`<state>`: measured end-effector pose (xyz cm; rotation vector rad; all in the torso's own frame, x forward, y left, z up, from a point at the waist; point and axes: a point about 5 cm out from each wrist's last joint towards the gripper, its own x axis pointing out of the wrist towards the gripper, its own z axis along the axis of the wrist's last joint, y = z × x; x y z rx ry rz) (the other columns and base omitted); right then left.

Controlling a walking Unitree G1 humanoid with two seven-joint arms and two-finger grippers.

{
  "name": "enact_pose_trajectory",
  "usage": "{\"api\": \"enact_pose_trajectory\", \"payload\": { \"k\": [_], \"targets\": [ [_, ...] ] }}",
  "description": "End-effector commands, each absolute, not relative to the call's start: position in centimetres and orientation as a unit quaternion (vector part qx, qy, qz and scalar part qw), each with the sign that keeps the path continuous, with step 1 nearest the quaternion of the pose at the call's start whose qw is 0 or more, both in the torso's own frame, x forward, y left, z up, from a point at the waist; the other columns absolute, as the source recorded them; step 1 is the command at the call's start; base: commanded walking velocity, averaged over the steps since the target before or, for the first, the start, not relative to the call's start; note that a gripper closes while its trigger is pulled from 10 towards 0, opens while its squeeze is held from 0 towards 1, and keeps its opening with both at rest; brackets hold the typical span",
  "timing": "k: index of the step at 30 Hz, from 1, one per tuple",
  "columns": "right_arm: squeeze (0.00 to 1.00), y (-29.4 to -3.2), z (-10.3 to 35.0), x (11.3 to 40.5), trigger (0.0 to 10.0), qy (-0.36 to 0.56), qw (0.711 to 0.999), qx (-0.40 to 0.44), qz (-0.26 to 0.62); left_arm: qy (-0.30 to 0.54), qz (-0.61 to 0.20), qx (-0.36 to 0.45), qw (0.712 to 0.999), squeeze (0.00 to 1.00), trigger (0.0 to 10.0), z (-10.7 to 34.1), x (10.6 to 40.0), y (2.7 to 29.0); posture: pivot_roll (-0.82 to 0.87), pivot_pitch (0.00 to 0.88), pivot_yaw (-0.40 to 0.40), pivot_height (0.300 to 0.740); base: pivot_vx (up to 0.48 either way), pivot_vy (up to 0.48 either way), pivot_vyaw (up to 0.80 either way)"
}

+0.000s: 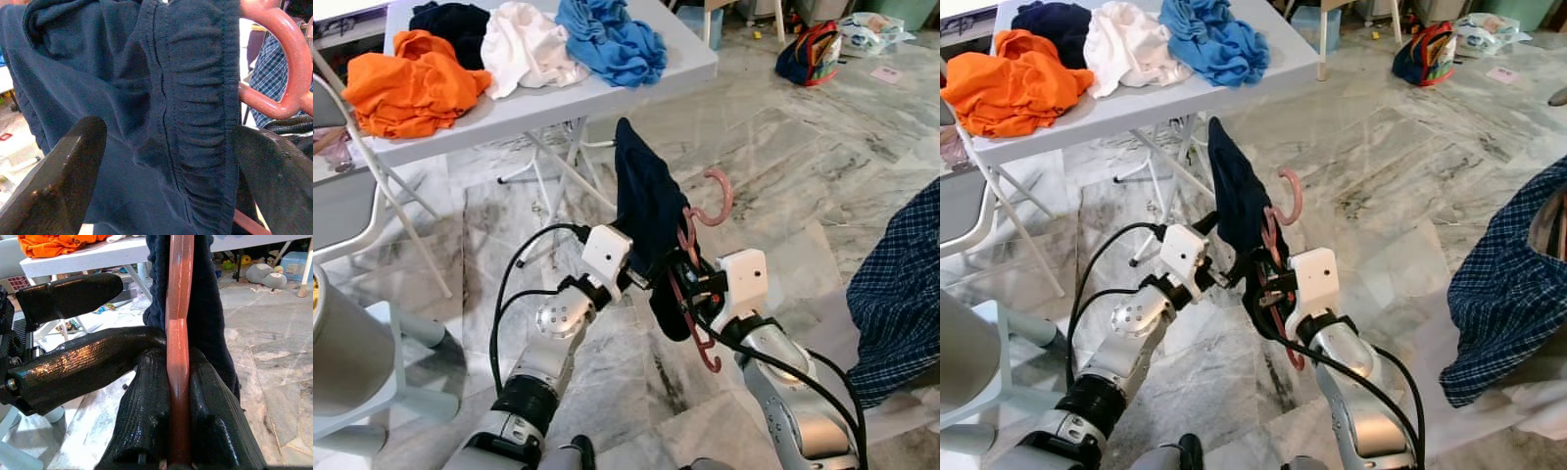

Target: Hang hanger

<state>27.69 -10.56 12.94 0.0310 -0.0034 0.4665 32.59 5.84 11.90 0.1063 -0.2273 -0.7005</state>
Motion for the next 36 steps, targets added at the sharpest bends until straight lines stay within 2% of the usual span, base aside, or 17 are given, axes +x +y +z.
{"api": "enact_pose_trajectory", "payload": {
  "k": [1,12,17,25,32,36],
  "targets": [
    [0.0,-9.5,15.0,27.8,10.0,-0.044,0.964,0.02,0.26,-0.092,-0.357,0.072,0.927,0.0,10.0,10.8,32.1,5.6,-0.1,0.208,0.044,0.74,0.0,0.0,0.0],
    [0.0,-10.2,15.8,27.5,10.0,-0.043,0.957,0.02,0.287,-0.088,-0.351,0.097,0.927,0.0,10.0,10.7,32.7,6.4,-0.1,0.208,0.045,0.74,0.0,0.0,0.0],
    [0.0,-11.7,16.8,28.3,10.0,-0.061,0.965,0.015,0.253,-0.079,-0.371,0.09,0.921,0.0,10.0,10.1,32.2,6.6,-0.12,0.209,0.05,0.74,0.0,0.0,0.0],
    [0.0,-11.4,17.6,28.2,10.0,-0.063,0.961,0.024,0.269,-0.069,-0.383,0.111,0.915,0.0,10.0,9.0,31.6,5.9,-0.11,0.209,0.045,0.74,0.0,0.0,0.0],
    [0.0,-11.3,17.8,27.9,10.0,-0.062,0.957,0.03,0.284,-0.07,-0.369,0.124,0.919,0.0,10.0,9.2,32.1,5.8,-0.12,0.206,0.04,0.74,0.0,0.0,0.0],
    [0.0,-11.3,17.9,27.4,10.0,-0.055,0.951,0.028,0.303,-0.077,-0.33,0.141,0.93,0.0,10.0,9.9,33.1,6.3,-0.13,0.203,0.039,0.74,0.0,0.0,0.0]
  ]
}}
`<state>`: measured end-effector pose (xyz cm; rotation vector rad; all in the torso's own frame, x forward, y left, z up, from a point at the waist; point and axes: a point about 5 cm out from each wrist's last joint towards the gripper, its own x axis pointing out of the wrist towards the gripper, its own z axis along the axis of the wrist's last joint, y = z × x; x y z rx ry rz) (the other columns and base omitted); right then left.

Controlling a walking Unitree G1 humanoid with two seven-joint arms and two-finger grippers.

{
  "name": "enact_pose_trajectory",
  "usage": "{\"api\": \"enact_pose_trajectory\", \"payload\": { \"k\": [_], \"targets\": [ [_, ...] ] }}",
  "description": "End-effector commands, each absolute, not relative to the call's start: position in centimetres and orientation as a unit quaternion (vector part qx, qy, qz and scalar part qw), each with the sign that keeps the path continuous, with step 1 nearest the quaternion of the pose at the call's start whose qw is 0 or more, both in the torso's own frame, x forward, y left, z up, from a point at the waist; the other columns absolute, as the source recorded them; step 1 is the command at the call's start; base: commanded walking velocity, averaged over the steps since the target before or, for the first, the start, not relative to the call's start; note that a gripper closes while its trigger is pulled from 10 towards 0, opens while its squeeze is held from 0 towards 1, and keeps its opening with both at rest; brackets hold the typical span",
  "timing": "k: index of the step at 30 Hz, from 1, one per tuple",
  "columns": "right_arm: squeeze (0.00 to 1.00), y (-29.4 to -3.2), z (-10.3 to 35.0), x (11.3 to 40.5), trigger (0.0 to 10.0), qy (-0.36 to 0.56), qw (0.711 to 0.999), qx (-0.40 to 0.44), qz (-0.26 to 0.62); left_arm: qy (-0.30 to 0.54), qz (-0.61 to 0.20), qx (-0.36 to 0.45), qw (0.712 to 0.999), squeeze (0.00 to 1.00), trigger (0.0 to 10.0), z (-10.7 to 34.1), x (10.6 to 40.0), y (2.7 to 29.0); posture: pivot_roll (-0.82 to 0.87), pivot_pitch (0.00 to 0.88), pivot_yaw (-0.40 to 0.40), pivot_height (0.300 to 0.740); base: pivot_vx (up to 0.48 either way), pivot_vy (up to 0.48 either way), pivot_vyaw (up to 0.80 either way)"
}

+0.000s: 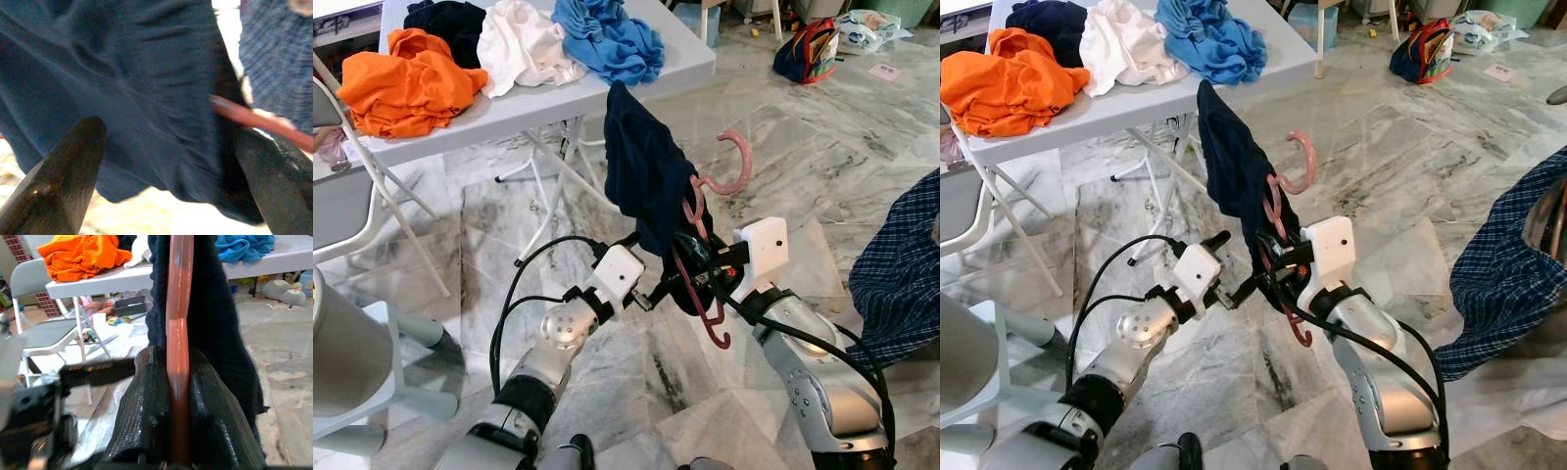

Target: Hang hanger

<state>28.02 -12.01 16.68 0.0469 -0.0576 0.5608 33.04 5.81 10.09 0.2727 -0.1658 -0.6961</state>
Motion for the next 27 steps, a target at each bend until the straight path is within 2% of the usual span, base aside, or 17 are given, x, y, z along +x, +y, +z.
{"api": "enact_pose_trajectory", "payload": {
  "k": [1,10,11,13,19,22,23,24,27],
  "targets": [
    [0.0,-11.3,17.9,27.3,10.0,-0.053,0.949,0.026,0.309,-0.083,-0.315,0.143,0.934,0.0,10.0,10.2,33.4,6.5,-0.14,0.203,0.039,0.74,0.0,0.0,0.0],
    [0.0,-11.3,17.4,26.6,10.0,-0.034,0.945,0.024,0.324,-0.096,-0.294,0.123,0.943,0.0,10.0,10.7,33.8,6.7,-0.14,0.203,0.04,0.74,0.0,0.0,0.0],
    [0.0,-11.3,17.1,26.6,10.0,-0.027,0.945,0.021,0.325,-0.101,-0.32,0.091,0.938,0.0,10.0,11.0,33.6,6.1,-0.14,0.204,0.041,0.74,0.0,0.0,0.0],
    [0.0,-11.3,17.0,26.6,10.0,-0.024,0.946,0.02,0.323,-0.107,-0.336,0.082,0.932,0.0,10.0,11.1,33.4,5.7,-0.14,0.204,0.042,0.74,0.0,0.0,0.0],
    [0.0,-11.1,16.7,26.7,10.0,-0.018,0.945,0.019,0.327,-0.112,-0.347,0.073,0.928,0.0,10.0,11.1,33.1,5.3,-0.13,0.204,0.039,0.74,0.0,0.0,0.0],
    [0.0,-10.8,16.7,26.6,10.0,-0.015,0.942,0.021,0.333,-0.11,-0.328,0.074,0.935,0.0,9.8,11.1,33.4,5.7,-0.13,0.205,0.036,0.74,0.0,0.0,0.0],
    [0.0,-10.7,16.6,26.6,10.0,-0.014,0.942,0.021,0.336,-0.111,-0.321,0.068,0.938,0.0,3.8,11.3,33.6,5.8,-0.13,0.206,0.035,0.74,0.0,0.0,0.0],
    [0.0,-10.7,16.6,26.5,10.0,-0.011,0.941,0.019,0.338,-0.118,-0.315,0.058,0.94,0.0,0.0,11.8,34.0,5.9,-0.13,0.205,0.035,0.74,0.0,0.0,0.0],
    [0.0,-10.9,16.3,26.5,10.0,-0.004,0.942,0.011,0.335,-0.13,-0.322,0.044,0.937,0.0,0.0,12.6,34.2,5.7,-0.13,0.205,0.037,0.74,0.0,0.0,0.0]
  ]
}}
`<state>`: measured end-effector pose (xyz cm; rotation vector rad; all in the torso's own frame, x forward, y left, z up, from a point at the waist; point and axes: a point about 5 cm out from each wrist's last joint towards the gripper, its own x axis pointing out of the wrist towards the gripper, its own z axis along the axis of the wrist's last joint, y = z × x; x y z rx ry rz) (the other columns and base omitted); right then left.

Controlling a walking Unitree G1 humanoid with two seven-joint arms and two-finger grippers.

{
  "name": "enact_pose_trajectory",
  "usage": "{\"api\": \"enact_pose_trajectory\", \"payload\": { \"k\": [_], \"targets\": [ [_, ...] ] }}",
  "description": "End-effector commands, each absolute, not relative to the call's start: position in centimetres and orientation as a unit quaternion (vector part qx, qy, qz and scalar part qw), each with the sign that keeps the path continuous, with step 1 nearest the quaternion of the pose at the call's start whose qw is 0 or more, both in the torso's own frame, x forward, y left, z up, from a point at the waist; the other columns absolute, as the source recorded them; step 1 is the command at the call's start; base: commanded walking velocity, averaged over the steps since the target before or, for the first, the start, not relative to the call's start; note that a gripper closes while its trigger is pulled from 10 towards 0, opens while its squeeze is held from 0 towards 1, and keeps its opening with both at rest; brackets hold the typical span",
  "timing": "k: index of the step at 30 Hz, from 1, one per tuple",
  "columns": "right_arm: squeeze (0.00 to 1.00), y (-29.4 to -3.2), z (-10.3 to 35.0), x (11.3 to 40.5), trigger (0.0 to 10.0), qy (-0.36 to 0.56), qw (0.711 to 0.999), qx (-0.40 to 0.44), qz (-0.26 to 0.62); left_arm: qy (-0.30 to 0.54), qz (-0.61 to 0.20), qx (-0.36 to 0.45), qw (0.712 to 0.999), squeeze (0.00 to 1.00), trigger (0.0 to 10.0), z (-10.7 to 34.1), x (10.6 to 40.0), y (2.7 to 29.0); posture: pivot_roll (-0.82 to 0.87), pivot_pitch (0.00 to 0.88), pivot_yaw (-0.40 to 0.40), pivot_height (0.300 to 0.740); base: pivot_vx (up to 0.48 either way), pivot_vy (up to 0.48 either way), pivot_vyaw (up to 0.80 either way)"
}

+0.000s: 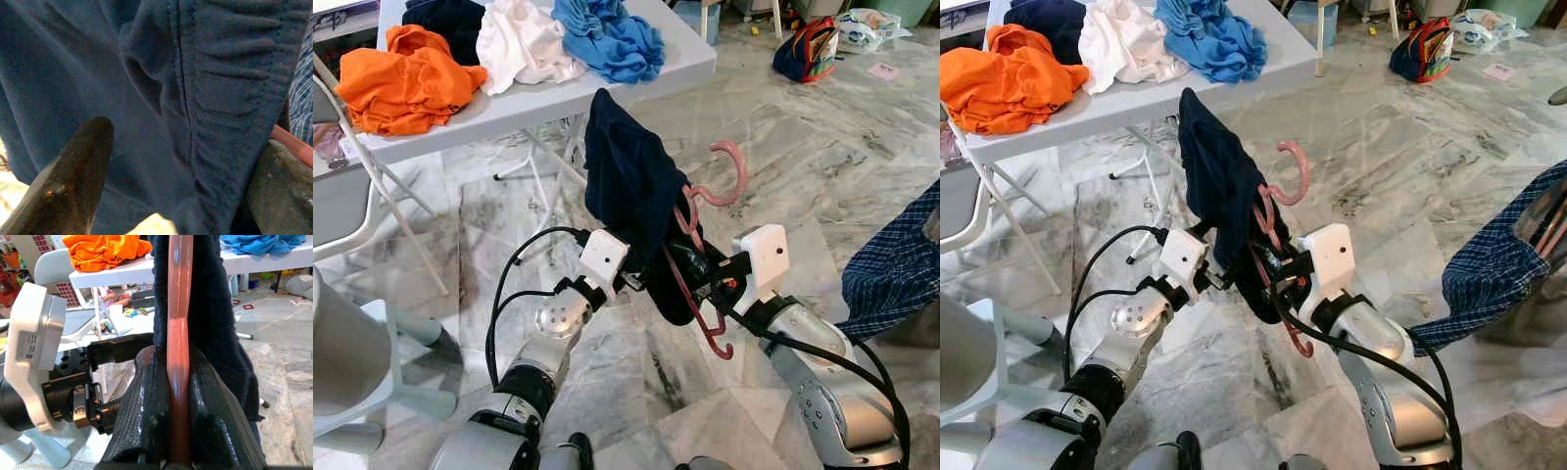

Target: Hang hanger

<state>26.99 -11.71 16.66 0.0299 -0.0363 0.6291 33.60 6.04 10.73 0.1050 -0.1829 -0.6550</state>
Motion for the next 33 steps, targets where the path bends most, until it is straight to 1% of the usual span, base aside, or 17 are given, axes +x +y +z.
{"api": "enact_pose_trajectory", "payload": {
  "k": [1,6,11,15,16,20,27,29,33],
  "targets": [
    [0.0,-11.0,16.2,26.6,10.0,-0.002,0.943,0.009,0.333,-0.133,-0.324,0.04,0.936,0.0,0.0,12.7,34.2,5.7,-0.13,0.205,0.037,0.74,0.0,0.0,0.0],
    [0.0,-11.3,15.7,26.8,10.0,0.004,0.949,0.002,0.315,-0.14,-0.348,0.028,0.926,0.0,0.0,12.9,33.9,5.2,-0.14,0.202,0.046,0.74,0.0,0.0,0.0],
    [0.0,-11.0,15.5,26.7,10.0,0.006,0.949,0.002,0.315,-0.139,-0.339,0.03,0.93,0.0,0.0,12.7,33.9,5.5,-0.13,0.2,0.047,0.74,0.0,0.0,0.0],
    [0.0,-11.6,15.0,27.2,10.0,0.014,0.958,-0.008,0.285,-0.152,-0.334,0.03,0.93,0.0,0.0,13.1,34.0,6.0,-0.13,0.2,0.048,0.74,0.0,0.0,0.0],
    [0.0,-12.0,14.9,27.6,10.0,0.018,0.964,-0.014,0.265,-0.155,-0.335,0.03,0.929,0.0,0.0,13.2,34.0,6.1,-0.13,0.201,0.048,0.74,0.0,0.0,0.0],
    [0.0,-12.4,14.8,28.0,10.0,0.021,0.969,-0.017,0.246,-0.155,-0.338,0.03,0.928,0.0,0.0,13.1,33.8,6.3,-0.12,0.201,0.048,0.74,0.0,0.0,0.0],
    [0.0,-12.1,14.7,28.3,10.0,0.016,0.971,-0.024,0.237,-0.146,-0.346,0.029,0.926,0.0,0.0,12.3,33.3,6.4,-0.12,0.199,0.049,0.74,0.0,0.0,0.0],
    [0.0,-12.3,14.7,28.6,10.0,0.01,0.975,-0.036,0.221,-0.146,-0.348,0.039,0.925,0.0,0.0,12.4,33.3,6.4,-0.11,0.2,0.049,0.74,0.0,0.0,0.0],
    [0.0,-12.2,15.0,28.7,10.0,0.004,0.976,-0.031,0.218,-0.145,-0.354,0.042,0.923,0.0,0.0,12.4,33.3,6.3,-0.11,0.2,0.05,0.74,0.0,0.0,0.0]
  ]
}}
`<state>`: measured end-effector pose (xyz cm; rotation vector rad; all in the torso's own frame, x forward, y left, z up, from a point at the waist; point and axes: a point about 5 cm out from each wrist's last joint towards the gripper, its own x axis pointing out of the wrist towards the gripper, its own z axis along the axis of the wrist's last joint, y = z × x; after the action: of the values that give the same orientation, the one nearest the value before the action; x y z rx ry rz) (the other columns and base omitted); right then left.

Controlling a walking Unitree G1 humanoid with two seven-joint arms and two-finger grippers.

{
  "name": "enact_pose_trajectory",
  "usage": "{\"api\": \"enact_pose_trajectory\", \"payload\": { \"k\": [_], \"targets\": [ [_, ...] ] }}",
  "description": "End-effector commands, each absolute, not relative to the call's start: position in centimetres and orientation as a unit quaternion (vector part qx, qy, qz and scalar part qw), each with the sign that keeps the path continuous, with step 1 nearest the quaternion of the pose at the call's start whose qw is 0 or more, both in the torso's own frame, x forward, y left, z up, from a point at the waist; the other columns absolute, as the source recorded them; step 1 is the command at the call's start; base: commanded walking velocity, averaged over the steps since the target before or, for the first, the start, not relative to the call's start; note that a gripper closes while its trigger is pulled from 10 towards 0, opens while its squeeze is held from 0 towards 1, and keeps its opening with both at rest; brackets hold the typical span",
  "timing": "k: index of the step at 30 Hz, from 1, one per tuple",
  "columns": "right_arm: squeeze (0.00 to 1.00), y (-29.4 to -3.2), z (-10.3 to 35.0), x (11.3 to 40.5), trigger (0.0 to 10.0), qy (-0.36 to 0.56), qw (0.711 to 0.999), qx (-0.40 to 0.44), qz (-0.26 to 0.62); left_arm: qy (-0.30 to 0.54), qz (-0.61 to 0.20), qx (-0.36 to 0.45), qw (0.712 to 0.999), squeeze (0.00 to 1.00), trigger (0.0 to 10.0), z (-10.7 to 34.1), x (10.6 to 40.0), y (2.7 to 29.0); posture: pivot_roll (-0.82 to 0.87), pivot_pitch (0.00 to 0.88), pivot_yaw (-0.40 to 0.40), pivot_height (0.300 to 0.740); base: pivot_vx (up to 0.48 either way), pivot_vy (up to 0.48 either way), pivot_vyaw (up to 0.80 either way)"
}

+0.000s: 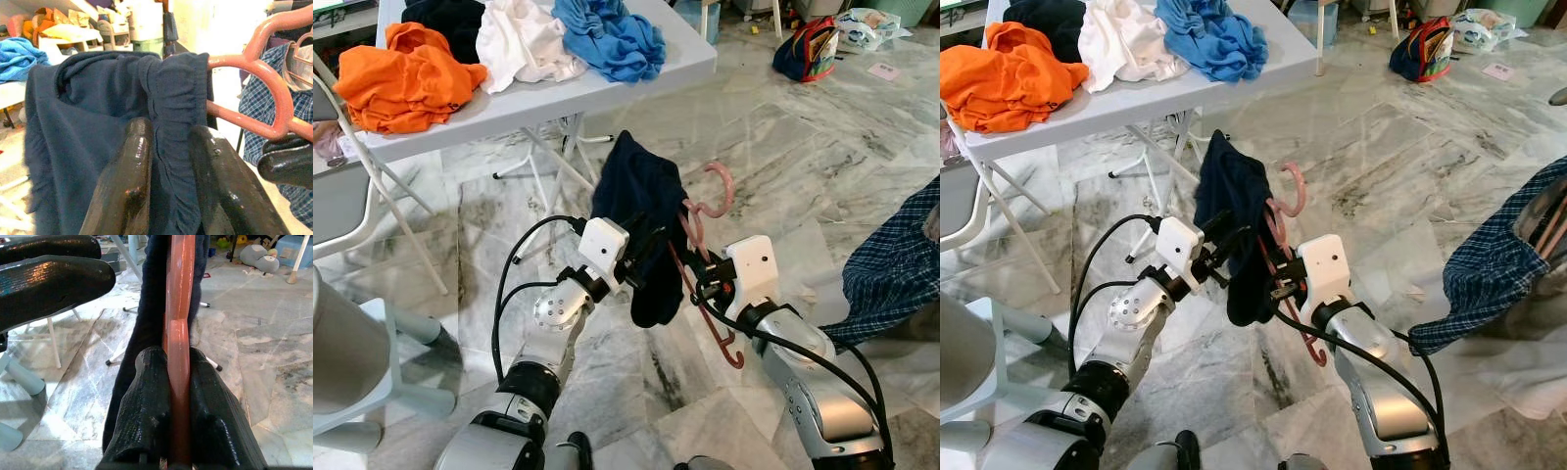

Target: Hang hanger

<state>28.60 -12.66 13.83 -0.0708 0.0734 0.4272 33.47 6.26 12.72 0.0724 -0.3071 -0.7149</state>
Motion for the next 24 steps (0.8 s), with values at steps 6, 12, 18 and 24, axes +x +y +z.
{"api": "enact_pose_trajectory", "payload": {
  "k": [6,12,18,24],
  "targets": [
    [0.0,-12.0,14.9,28.5,10.0,0.005,0.974,-0.033,0.226,-0.137,-0.34,0.035,0.93,0.0,0.0,12.5,33.7,6.8,-0.12,0.197,0.051,0.74,0.0,0.0,0.0],
    [0.0,-12.1,15.2,28.5,10.0,-0.001,0.972,-0.035,0.232,-0.139,-0.325,0.051,0.934,0.0,0.0,12.7,33.9,6.9,-0.12,0.197,0.05,0.74,0.0,0.0,0.0],
    [0.0,-11.9,15.5,28.5,10.0,-0.006,0.971,-0.035,0.238,-0.149,-0.356,0.033,0.922,1.0,10.0,12.8,33.3,5.9,-0.12,0.197,0.049,0.74,0.0,0.0,0.0],
    [0.0,-11.6,15.9,28.5,10.0,-0.01,0.969,-0.031,0.244,-0.128,-0.375,0.048,0.917,1.0,10.0,11.6,32.7,5.7,-0.12,0.204,0.05,0.74,0.0,0.0,0.0]
  ]
}}
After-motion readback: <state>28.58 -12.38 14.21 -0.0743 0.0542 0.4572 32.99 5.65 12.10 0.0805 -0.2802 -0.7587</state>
